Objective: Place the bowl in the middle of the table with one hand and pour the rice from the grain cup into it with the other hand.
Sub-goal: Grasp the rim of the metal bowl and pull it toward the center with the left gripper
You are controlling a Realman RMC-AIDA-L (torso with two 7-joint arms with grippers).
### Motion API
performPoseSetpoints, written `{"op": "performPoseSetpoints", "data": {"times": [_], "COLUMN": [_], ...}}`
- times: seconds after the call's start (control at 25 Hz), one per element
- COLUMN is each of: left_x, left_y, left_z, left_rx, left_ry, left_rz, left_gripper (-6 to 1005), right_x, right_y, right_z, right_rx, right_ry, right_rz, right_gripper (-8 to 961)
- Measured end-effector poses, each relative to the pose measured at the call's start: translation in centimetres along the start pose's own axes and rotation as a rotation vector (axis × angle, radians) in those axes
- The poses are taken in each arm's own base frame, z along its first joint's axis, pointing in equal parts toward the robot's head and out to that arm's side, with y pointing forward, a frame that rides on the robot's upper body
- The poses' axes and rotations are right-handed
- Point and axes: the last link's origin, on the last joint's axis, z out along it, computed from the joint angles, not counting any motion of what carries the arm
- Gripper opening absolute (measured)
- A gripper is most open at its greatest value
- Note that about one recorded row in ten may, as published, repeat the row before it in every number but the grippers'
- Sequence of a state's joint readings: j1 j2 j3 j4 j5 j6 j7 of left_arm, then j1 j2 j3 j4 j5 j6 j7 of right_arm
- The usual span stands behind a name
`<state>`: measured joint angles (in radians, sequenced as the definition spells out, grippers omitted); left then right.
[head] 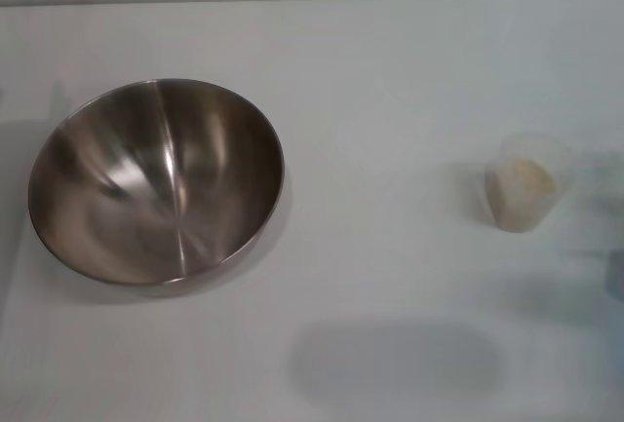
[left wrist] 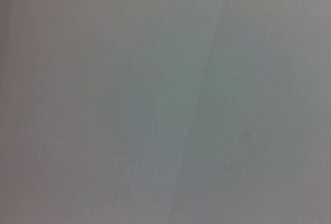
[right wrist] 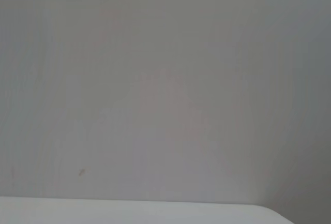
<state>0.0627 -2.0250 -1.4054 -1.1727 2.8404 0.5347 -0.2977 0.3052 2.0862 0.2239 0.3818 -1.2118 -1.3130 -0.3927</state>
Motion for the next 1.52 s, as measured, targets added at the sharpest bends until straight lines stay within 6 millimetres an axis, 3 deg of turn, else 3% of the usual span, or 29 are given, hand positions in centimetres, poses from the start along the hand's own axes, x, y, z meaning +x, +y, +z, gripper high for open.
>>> {"op": "performPoseSetpoints", "data": {"times": [0.28,1.12,1.52], "left_x": [2.0,0.8,3.0], "left_y": [0.8,1.1,3.4], "left_z": [-0.7,-0.3,1.6], "left_rx": [0.011,0.001,0.041], "left_ry": [-0.012,-0.006,-0.383], "left_rz": [-0.008,0.055,0.111], "left_gripper": [817,817,817], "right_x": [-0.1,0.0,-0.2], "right_y": [-0.1,-0.2,0.0], "right_z": [0.3,0.6,1.0], "right_rx": [-0.002,-0.008,-0.014], "right_ry": [-0.003,0.005,-0.003], "right_rz": [-0.008,-0.021,-0.023], "right_gripper": [641,640,640]}}
